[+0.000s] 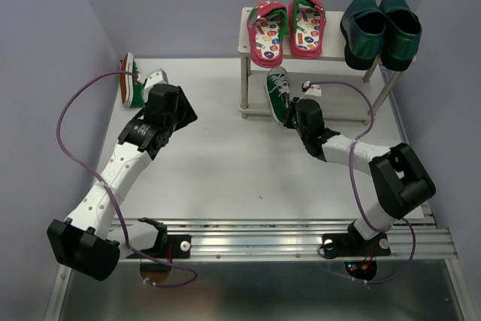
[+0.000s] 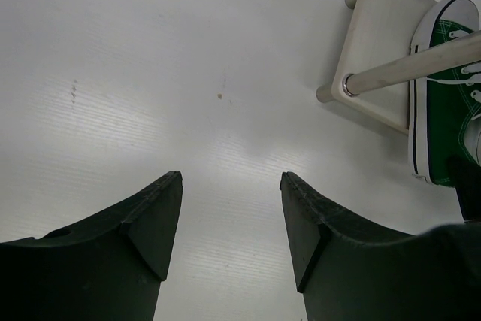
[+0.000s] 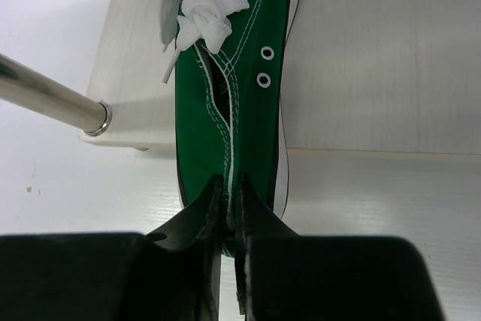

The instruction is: Place and organize the shoes onto the shoe shelf

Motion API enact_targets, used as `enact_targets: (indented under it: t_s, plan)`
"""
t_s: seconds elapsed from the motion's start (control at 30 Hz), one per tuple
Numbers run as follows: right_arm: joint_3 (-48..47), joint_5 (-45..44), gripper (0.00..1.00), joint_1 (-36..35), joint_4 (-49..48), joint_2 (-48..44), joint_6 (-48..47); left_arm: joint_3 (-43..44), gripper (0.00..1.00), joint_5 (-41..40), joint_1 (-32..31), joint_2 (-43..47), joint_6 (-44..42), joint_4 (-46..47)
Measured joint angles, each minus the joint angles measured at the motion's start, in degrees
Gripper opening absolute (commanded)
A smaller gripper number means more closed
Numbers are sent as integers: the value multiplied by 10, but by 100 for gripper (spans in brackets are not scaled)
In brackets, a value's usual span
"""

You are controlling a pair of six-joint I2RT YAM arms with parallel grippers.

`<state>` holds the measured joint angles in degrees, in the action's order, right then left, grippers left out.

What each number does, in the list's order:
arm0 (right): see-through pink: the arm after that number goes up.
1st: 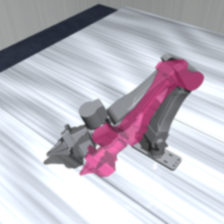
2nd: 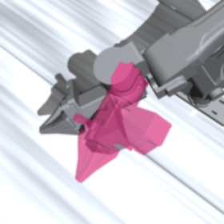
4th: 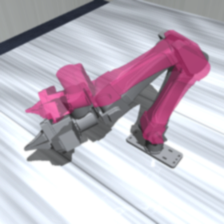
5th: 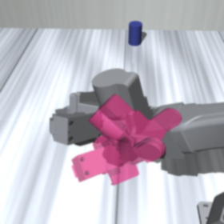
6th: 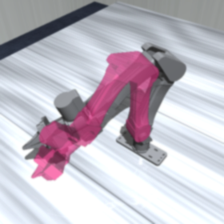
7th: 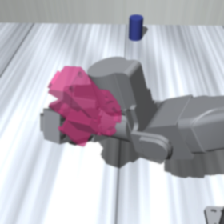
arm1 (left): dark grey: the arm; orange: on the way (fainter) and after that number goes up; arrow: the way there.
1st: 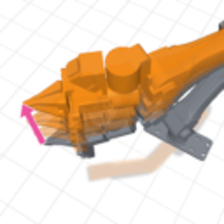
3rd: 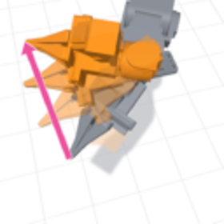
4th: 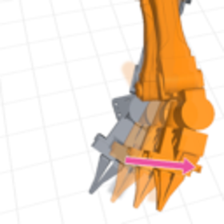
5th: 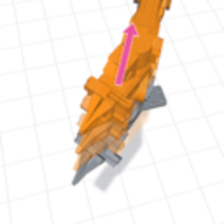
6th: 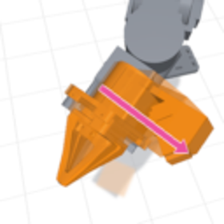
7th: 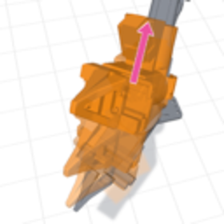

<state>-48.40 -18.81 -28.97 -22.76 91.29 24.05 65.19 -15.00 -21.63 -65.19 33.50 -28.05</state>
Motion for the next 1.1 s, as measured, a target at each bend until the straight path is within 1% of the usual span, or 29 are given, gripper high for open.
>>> enact_targets:
  t_s: [0.23,0.43,0.57,0.83,0.87,0.9,0.93,0.97,1.0,1.1]
  plan:
    - [-43,-57,1,-4,31,17,29,0,66,0,0,0,0,0]
    - [-78,-103,1,-4,44,45,31,0,66,-1,0,0,0,0]
    - [-89,-108,1,-4,42,66,28,0,66,-2,0,0,0,0]
    - [-75,-108,1,-4,25,63,28,1,66,-3,6,0,-2,0]
    - [-71,-108,2,-3,23,61,28,1,67,-3,8,0,-3,0]
    - [-70,-107,24,-3,23,61,28,2,67,-3,10,-2,-5,-1]
    - [-70,-106,39,-3,23,60,28,6,67,-2,14,-7,-7,-2]
    - [-70,-103,67,-3,24,59,25,16,71,4,21,-16,-12,-5]
    - [-70,-103,76,-3,24,58,30,20,72,6,24,-22,-14,-8]
    - [-66,-94,94,-4,26,45,29,61,77,16,56,-62,-27,-19]
